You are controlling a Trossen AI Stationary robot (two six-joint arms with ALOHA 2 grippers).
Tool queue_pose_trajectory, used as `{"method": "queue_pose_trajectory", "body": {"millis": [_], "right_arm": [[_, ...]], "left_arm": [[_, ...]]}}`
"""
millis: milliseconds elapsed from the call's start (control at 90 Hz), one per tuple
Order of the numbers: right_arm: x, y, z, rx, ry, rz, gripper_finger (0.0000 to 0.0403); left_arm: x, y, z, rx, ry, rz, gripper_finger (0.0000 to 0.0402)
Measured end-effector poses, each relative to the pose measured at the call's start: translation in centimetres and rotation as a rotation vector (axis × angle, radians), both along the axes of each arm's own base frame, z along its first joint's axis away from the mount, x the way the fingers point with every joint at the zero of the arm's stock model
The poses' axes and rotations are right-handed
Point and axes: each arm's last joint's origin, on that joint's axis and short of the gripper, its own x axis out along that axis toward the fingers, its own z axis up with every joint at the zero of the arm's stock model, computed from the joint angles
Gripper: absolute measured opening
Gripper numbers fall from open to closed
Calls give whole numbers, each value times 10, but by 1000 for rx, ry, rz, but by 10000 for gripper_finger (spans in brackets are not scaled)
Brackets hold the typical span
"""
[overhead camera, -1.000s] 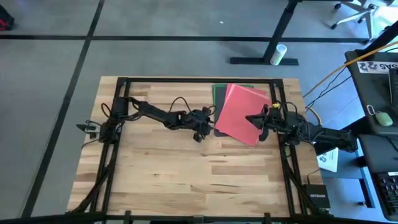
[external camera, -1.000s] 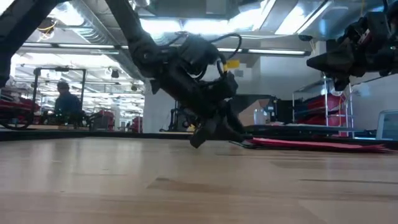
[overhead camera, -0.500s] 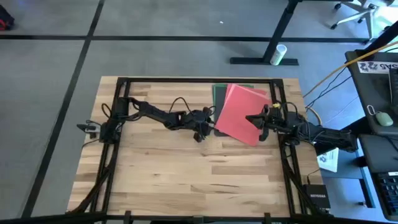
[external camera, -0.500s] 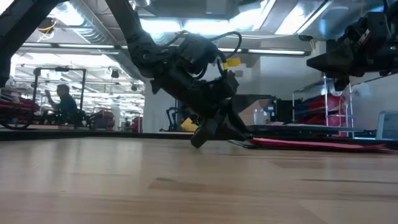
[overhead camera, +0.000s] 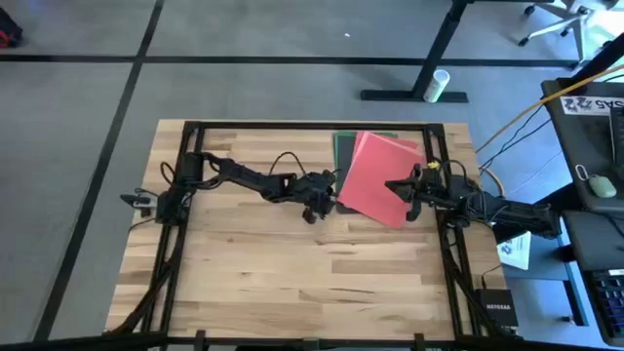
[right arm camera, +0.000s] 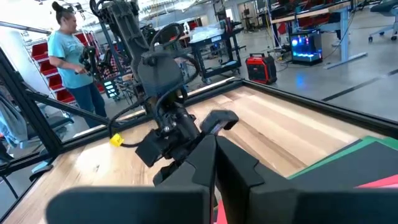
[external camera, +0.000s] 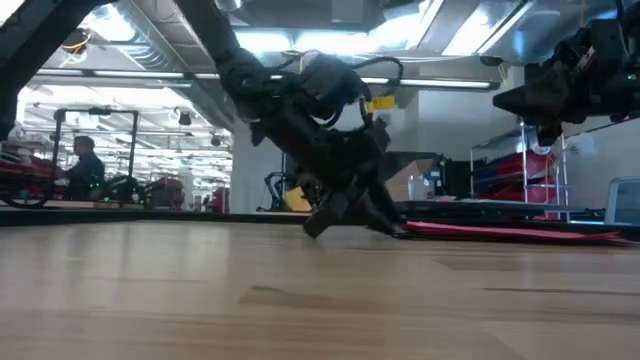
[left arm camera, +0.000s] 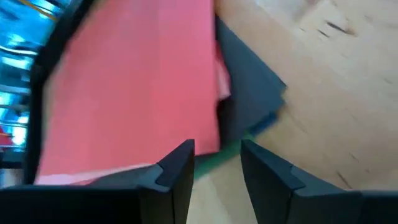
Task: Organize paper
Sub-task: Put the red paper on the top left of the table
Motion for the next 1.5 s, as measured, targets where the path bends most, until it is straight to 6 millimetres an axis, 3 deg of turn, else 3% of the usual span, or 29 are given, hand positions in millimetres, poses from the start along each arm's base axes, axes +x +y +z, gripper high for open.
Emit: {"method": "queue_pose_trajectory", "body": {"millis": [356,867,1211,1356,1500], "right_arm": [[0,0,0,0,0,0,1],[0,0,0,0,0,2,1],[0,0,0,-16,5,2,1],[0,0,0,-19,5,2,1],[0,0,0,-21,6,3,1]], "left_arm": [[17,-3,23,78,-51,15,116],[19,4,-1,73,9,17,116],[20,8,3,78,-43,36,115],[20,14,3,96,-43,72,90],[20,15,3,137,-35,83,37]]}}
